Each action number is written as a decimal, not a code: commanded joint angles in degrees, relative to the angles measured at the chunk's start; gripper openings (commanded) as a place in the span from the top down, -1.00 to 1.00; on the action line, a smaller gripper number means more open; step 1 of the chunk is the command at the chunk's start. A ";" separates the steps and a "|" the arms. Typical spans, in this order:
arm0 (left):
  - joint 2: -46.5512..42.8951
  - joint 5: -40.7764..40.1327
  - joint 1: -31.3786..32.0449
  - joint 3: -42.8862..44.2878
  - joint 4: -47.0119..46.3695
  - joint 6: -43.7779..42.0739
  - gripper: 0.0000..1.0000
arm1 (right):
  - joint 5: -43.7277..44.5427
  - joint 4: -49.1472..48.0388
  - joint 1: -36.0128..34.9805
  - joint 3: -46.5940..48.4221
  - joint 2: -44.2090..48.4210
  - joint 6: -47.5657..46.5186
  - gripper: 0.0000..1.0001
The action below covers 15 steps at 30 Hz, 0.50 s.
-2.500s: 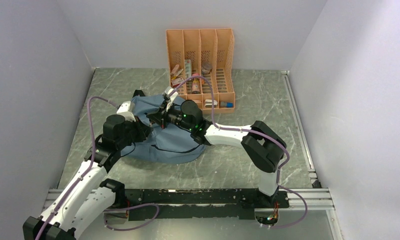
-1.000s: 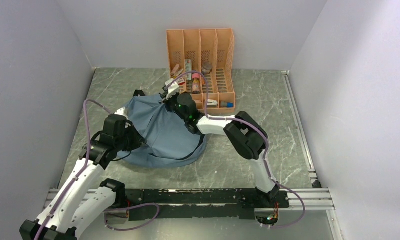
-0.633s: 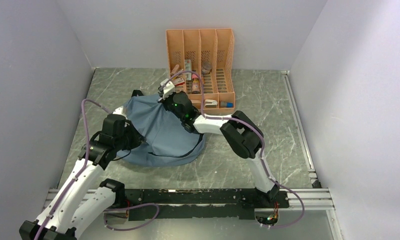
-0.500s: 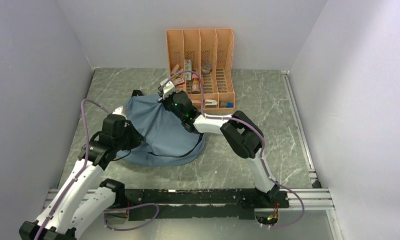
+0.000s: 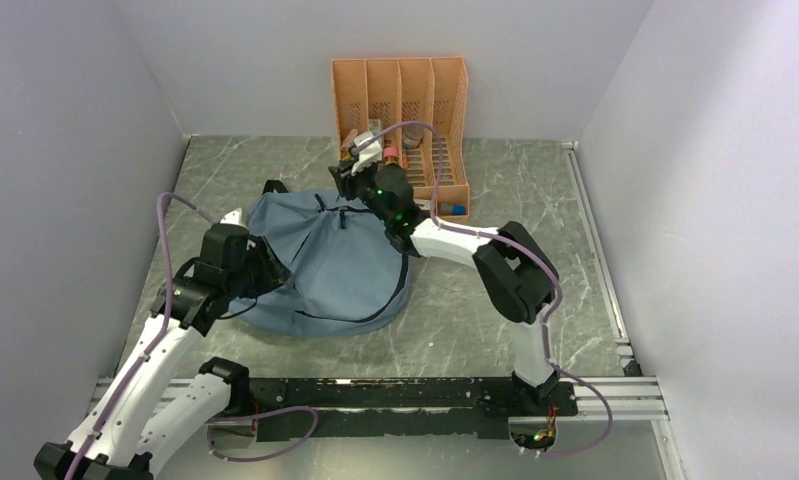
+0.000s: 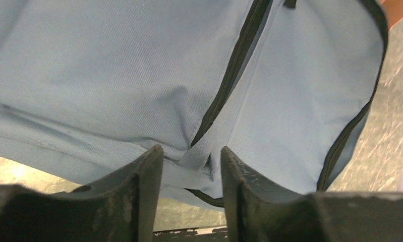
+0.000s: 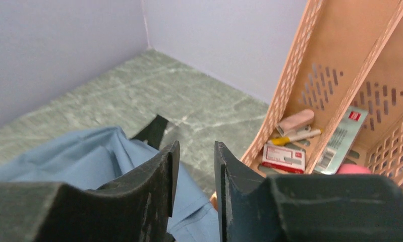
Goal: Pack the student bag
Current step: Zip the student bag at the center of the board, then move the student bag to the center of the board.
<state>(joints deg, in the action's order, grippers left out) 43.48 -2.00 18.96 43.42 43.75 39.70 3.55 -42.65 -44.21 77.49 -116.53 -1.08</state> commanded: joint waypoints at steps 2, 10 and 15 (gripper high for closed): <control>-0.29 -7.16 -0.15 6.48 0.27 -2.55 -0.08 | -0.23 -3.65 -0.32 -4.48 7.55 5.58 0.24; 3.56 -9.98 -0.15 9.64 -2.70 -5.90 -0.08 | 5.03 7.51 0.08 -8.57 18.00 11.55 0.02; 4.00 -9.42 -0.15 8.54 -6.20 -6.75 -0.10 | 9.45 19.74 0.39 -10.13 24.68 16.86 -0.18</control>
<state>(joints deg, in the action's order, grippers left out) 47.55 -10.39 18.96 52.42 41.89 35.05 8.38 -33.98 -44.27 68.23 -96.86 10.41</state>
